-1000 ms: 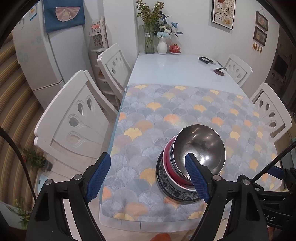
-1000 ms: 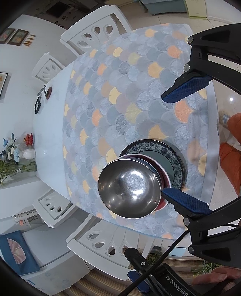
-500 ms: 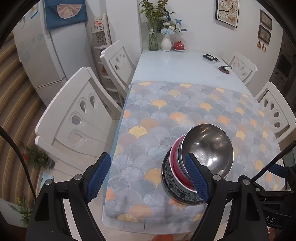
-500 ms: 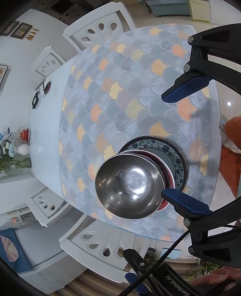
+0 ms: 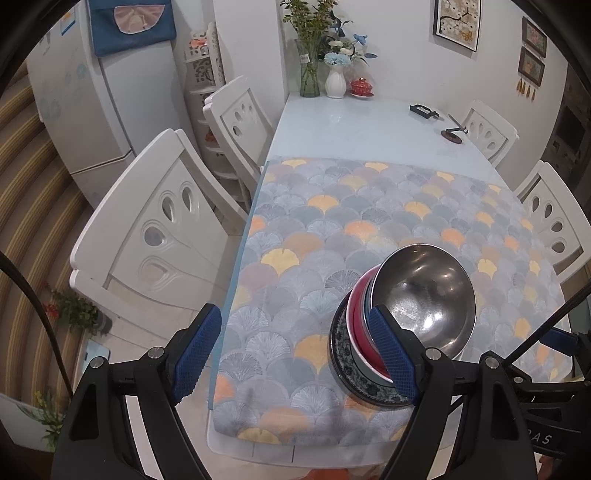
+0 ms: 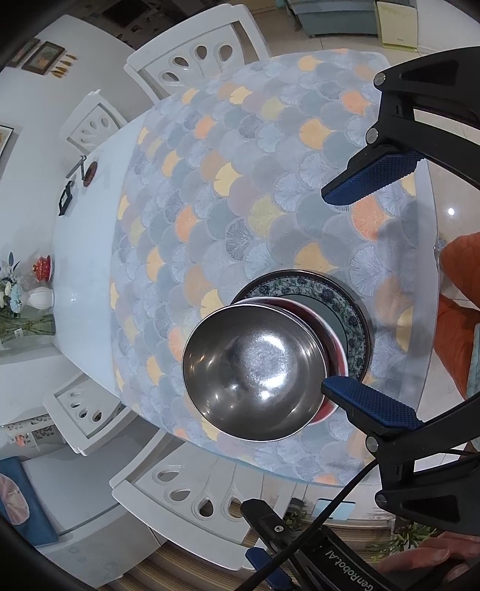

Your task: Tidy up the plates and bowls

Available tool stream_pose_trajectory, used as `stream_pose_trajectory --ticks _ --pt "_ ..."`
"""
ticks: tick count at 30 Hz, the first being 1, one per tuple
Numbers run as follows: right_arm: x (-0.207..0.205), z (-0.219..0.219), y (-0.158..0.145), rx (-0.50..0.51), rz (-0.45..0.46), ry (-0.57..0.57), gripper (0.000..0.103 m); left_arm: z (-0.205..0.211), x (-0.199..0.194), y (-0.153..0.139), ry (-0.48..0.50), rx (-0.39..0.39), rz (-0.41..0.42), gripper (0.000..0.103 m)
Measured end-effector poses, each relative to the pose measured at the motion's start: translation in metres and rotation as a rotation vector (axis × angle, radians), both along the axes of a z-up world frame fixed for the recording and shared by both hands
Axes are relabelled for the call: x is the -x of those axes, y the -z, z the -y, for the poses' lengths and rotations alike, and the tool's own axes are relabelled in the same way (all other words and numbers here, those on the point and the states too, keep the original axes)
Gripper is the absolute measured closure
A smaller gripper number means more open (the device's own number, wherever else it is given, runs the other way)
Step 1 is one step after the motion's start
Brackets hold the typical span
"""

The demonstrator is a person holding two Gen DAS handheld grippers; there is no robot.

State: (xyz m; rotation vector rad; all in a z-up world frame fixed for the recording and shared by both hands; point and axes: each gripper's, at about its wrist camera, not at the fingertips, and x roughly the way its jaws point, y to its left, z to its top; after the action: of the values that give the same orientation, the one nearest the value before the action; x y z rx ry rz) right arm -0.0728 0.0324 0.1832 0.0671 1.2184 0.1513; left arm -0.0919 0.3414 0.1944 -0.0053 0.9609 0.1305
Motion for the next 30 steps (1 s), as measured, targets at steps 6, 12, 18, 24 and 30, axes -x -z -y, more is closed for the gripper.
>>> stream_pose_trajectory --ticks 6,12,18,24,30 --pt "-0.001 0.001 0.003 -0.017 -0.012 0.007 0.011 -0.004 -0.001 0.001 -0.006 -0.005 -0.007 0.022" --pt "0.0 0.001 0.003 -0.033 -0.011 0.01 0.011 -0.003 -0.002 0.0 0.002 -0.026 -0.012 0.022" --pt "0.004 -0.001 0.003 -0.021 -0.006 0.0 0.011 -0.003 0.0 0.001 0.008 -0.03 -0.019 0.022" --pt "0.009 0.001 0.003 -0.012 0.0 0.005 0.011 -0.001 0.004 0.002 0.02 -0.032 -0.022 0.022" --pt "0.011 0.003 0.007 -0.011 -0.009 0.011 0.011 0.003 0.005 0.007 0.041 -0.045 -0.042 0.022"
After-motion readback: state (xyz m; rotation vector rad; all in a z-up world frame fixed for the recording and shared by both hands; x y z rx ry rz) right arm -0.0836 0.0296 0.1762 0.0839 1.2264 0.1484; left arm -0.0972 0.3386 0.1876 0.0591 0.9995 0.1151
